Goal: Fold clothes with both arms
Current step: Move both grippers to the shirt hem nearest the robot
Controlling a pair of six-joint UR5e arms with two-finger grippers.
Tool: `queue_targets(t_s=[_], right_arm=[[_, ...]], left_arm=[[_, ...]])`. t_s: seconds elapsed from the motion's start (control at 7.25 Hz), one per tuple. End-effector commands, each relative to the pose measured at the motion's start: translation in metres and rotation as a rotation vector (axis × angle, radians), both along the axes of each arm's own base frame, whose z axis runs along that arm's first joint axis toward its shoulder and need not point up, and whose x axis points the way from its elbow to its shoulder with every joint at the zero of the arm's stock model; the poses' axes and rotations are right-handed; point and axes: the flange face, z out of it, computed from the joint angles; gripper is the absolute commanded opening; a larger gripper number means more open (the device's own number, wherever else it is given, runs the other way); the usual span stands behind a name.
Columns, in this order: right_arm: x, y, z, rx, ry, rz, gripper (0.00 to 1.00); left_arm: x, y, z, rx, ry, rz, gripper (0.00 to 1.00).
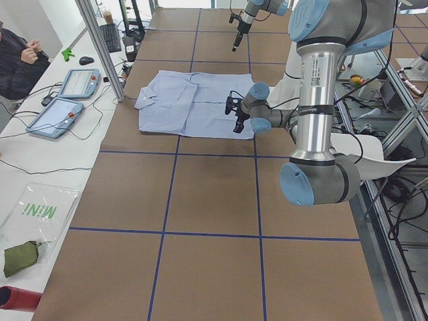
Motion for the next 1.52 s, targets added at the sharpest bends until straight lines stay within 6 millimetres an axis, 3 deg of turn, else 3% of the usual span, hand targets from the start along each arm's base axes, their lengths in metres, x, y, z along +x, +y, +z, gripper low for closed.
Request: queue_targets(t_s=[0.0, 0.41, 1.24, 1.38], right_arm=[[-0.003, 0.002, 0.001, 0.006, 0.004, 0.001, 1.00], [-0.005, 0.004, 0.001, 0.010, 0.006, 0.000, 1.00], [-0.005, 0.004, 0.002, 0.008, 0.008, -0.001, 1.00], [-0.005, 0.004, 0.002, 0.009, 0.008, 0.000, 1.00]], left_arm=[[0.018, 0.024, 0.009, -0.097, -0.062, 0.010, 0.76], [0.023, 0.034, 0.017, -0.129, -0.112, 0.017, 0.64], [0.030, 0.045, 0.021, -0.134, -0.142, 0.041, 0.59], [0.032, 0.047, 0.021, -0.135, -0.142, 0.045, 0.52]])
